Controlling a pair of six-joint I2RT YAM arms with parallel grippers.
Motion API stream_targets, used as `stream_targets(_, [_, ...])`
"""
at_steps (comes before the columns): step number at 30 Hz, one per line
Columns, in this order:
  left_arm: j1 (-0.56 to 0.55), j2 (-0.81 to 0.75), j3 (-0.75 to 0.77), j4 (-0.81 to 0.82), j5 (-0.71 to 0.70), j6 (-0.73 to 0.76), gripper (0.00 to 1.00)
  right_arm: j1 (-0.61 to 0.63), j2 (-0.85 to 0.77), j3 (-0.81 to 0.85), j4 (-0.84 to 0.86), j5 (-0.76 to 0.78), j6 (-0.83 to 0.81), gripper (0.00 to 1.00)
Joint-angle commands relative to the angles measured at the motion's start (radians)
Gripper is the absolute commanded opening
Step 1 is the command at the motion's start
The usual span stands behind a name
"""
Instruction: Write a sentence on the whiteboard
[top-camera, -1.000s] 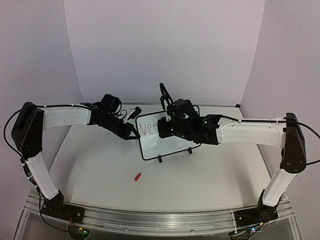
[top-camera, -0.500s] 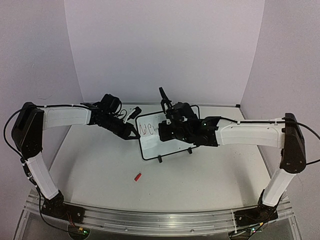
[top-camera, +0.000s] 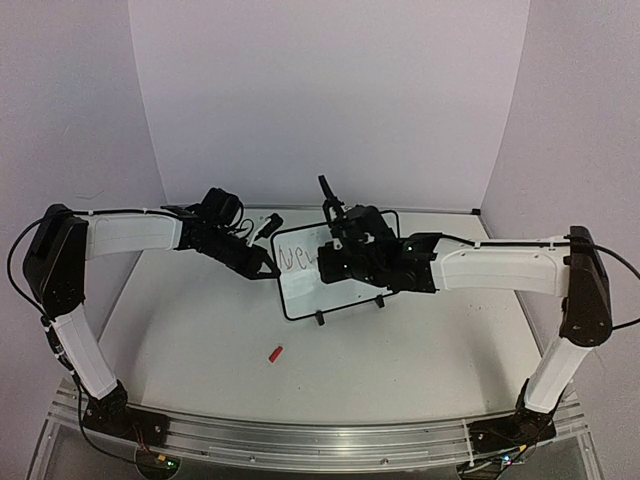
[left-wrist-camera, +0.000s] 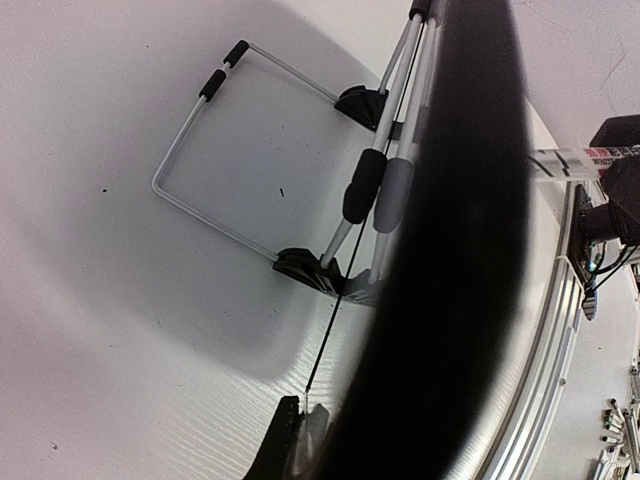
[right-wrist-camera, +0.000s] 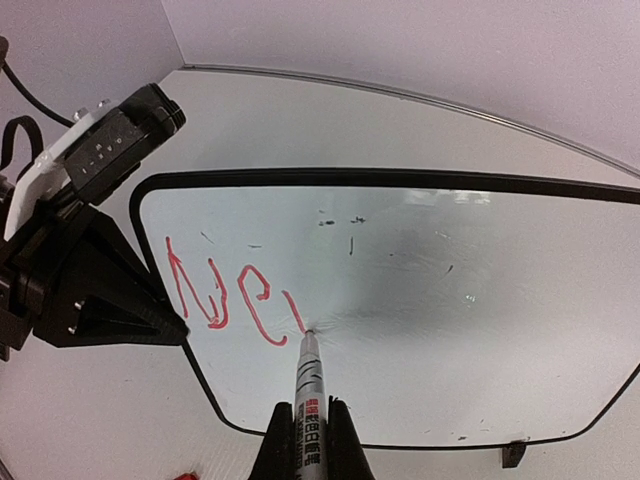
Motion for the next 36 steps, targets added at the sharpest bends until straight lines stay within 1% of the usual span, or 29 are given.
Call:
stream_targets(1, [-0.009, -0.011, 0.036, -0.021, -0.014, 0.021, 0.00, -0.004, -0.001, 0.069, -0.002, 0.054, -0.029, 0.00])
stream_targets(10, [-0.010, -0.009, 0.035, -0.022, -0.015, 0.021, 0.00, -0.004, 0.002, 0.099, -0.002, 0.066, -0.058, 0.00])
stream_targets(28, [-0.011, -0.010, 0.035, -0.023, -0.017, 0.025, 0.00, -0.003, -0.016, -0.004, -0.015, 0.052, -0.002, 0.00])
stream_targets(36, [-0.013, -0.011, 0.035, -0.024, -0.018, 0.024, 0.00, -0.004, -0.011, 0.006, -0.016, 0.077, 0.001, 0.00])
